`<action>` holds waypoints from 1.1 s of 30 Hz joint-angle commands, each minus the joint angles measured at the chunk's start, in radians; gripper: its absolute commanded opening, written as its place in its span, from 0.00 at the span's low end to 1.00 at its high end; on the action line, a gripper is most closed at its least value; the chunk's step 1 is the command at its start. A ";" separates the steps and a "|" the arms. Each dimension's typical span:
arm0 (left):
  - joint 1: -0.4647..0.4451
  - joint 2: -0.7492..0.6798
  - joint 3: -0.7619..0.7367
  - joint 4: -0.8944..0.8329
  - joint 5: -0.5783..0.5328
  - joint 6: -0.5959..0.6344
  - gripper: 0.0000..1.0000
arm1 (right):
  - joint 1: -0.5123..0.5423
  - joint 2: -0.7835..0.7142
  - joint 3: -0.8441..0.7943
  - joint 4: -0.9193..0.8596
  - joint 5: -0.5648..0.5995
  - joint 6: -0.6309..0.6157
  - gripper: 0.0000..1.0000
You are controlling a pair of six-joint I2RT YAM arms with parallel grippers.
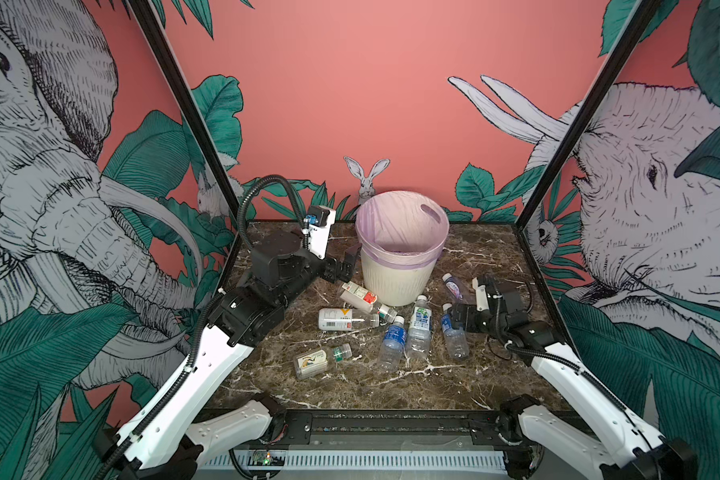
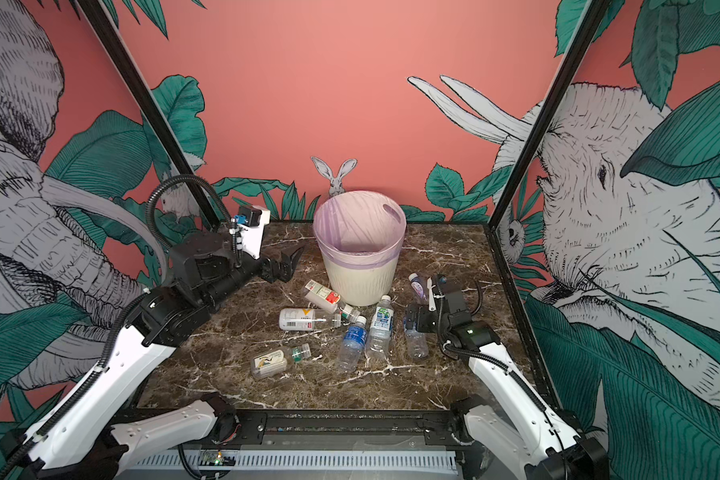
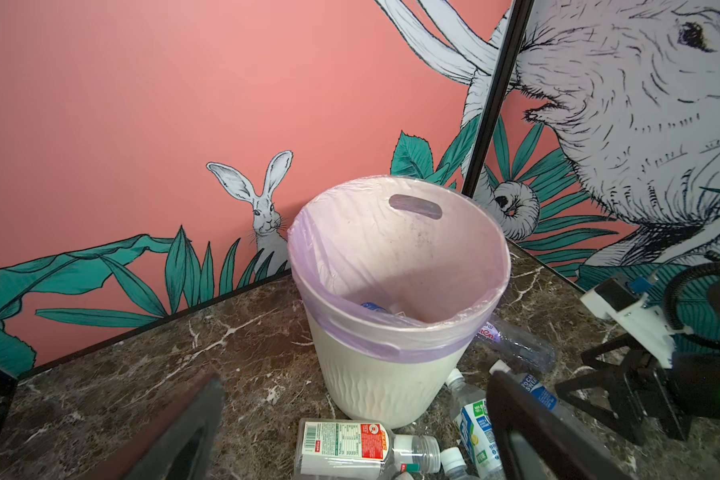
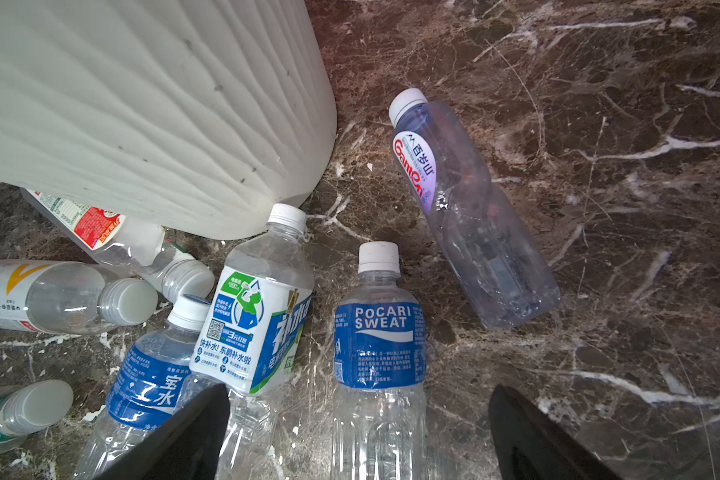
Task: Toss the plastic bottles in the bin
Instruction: 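Withdraw the left gripper from the bin back toward the bottle cluster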
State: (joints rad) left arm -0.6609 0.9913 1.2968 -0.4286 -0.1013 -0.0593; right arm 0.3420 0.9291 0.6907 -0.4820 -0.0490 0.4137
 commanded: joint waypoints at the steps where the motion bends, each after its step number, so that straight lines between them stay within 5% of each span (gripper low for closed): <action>1: 0.009 -0.055 -0.060 -0.020 -0.029 -0.025 1.00 | -0.005 0.004 0.038 -0.006 0.001 -0.018 0.99; 33: 0.033 -0.255 -0.522 -0.035 -0.028 -0.202 0.99 | -0.003 0.042 0.072 -0.047 0.006 -0.023 0.99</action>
State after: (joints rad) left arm -0.6361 0.7475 0.8024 -0.4679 -0.1375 -0.2279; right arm 0.3420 0.9707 0.7349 -0.5224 -0.0395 0.3965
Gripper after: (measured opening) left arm 0.995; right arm 0.992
